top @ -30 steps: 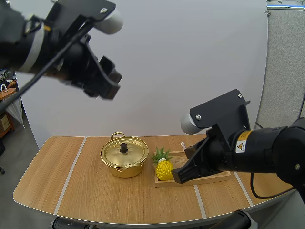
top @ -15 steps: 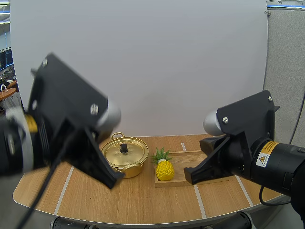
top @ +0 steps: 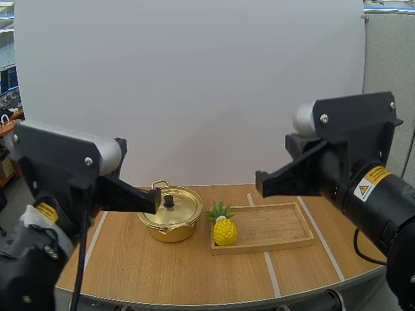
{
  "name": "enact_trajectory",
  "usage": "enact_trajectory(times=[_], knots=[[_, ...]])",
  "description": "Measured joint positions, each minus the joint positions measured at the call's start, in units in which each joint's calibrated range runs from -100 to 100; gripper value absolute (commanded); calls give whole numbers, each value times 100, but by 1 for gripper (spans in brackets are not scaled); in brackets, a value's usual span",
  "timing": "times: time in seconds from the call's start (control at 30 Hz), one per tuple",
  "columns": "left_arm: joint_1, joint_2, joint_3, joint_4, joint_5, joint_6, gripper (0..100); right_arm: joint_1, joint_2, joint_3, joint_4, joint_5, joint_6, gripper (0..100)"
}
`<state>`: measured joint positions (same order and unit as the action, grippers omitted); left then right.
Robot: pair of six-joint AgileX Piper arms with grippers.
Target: Open the pot, put the grape inside, and close it
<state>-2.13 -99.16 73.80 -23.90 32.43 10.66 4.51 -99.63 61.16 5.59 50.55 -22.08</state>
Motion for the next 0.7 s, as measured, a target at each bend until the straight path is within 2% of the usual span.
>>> enact_trajectory(times=[0.07,0.2,0.27,0.3,0.57,0.7], knots=[[0,0,288,0,-527,-11,0,0,0,338,-28,-768,0,0],[0,0,639,0,-1268,-21,0,0,0,725,-30,-1320,0,0],[0,0,1196,0,-2560,-21,0,0,0,985,-41,-1649,0,0],[0,0,1310,0,-2781,-21,0,0,0,1579,-40,-2367,0,0],[0,0,2303,0,-3385,-21,0,0,0,3773,-40,-4448,0,0],[7,0,2584,0,-3243,-31,0,0,0,3879,-40,-4463,0,0]])
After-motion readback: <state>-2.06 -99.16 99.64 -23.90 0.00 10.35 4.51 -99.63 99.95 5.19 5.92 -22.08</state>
